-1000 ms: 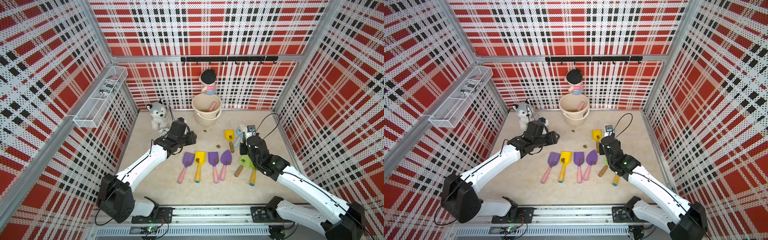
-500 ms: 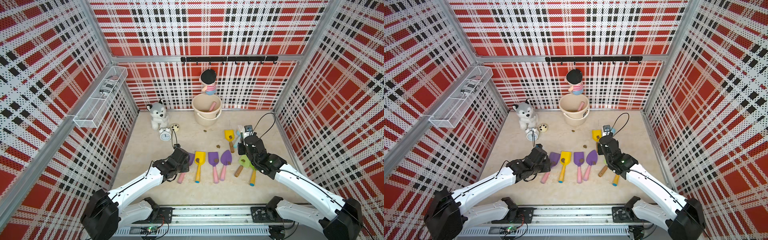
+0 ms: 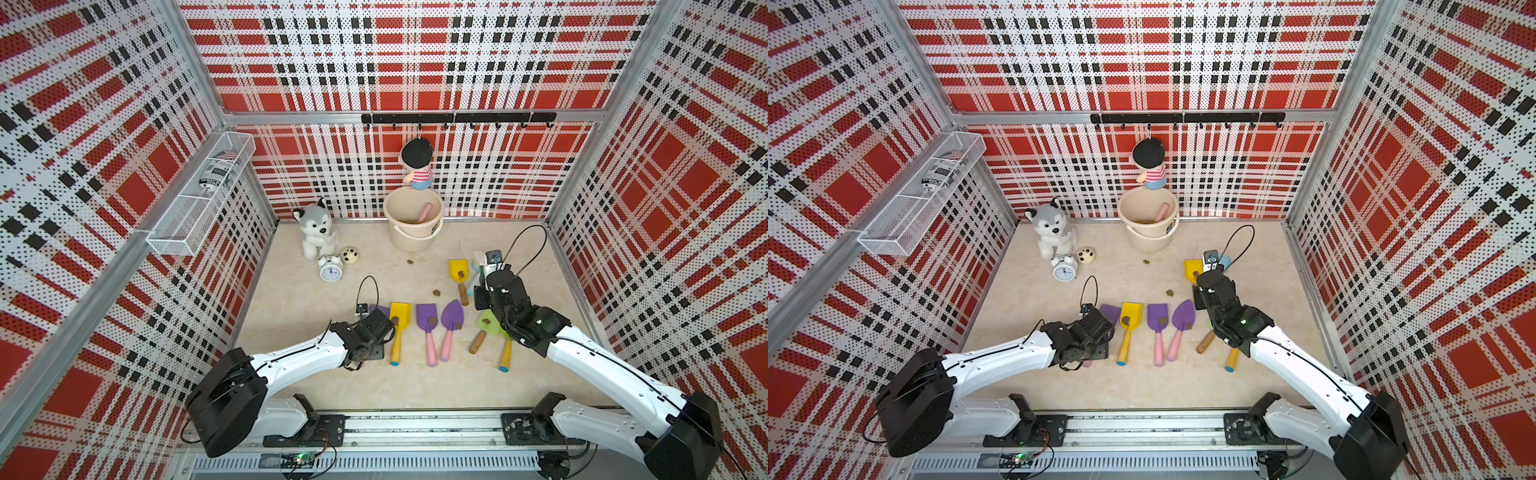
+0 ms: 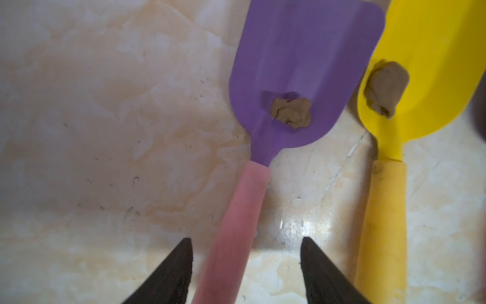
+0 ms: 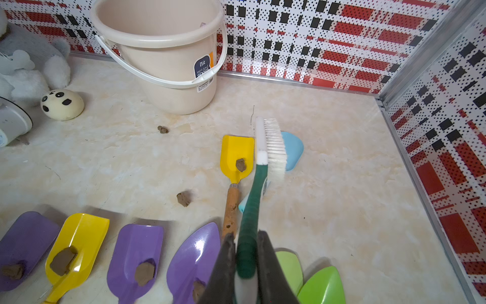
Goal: Brush the soil off the hand trowel and place it into the bucket
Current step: Pick up the hand trowel from the center of the board.
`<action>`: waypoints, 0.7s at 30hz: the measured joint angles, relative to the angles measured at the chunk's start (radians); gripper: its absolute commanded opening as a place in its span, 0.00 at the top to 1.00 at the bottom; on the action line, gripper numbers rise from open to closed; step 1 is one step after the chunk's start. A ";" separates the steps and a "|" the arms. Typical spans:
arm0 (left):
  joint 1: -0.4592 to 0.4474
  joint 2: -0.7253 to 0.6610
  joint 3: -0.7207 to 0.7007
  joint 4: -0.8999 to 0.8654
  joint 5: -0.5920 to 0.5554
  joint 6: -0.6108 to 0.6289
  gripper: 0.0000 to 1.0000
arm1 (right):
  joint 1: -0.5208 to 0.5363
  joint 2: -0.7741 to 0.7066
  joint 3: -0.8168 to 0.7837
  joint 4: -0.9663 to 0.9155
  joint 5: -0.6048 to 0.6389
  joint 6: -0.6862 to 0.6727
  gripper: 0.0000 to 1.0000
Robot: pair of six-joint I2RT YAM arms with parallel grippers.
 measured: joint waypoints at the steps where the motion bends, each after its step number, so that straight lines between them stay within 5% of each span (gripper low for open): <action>1: -0.005 0.010 0.000 -0.002 -0.002 -0.003 0.32 | 0.000 0.001 0.000 0.000 0.000 -0.002 1.00; 5: -0.014 0.048 -0.002 -0.003 0.009 -0.012 0.46 | 0.000 0.005 0.006 0.000 0.000 -0.015 1.00; 21: -0.076 0.067 -0.021 0.028 0.047 -0.041 0.64 | 0.000 0.006 0.031 0.005 0.000 -0.032 1.00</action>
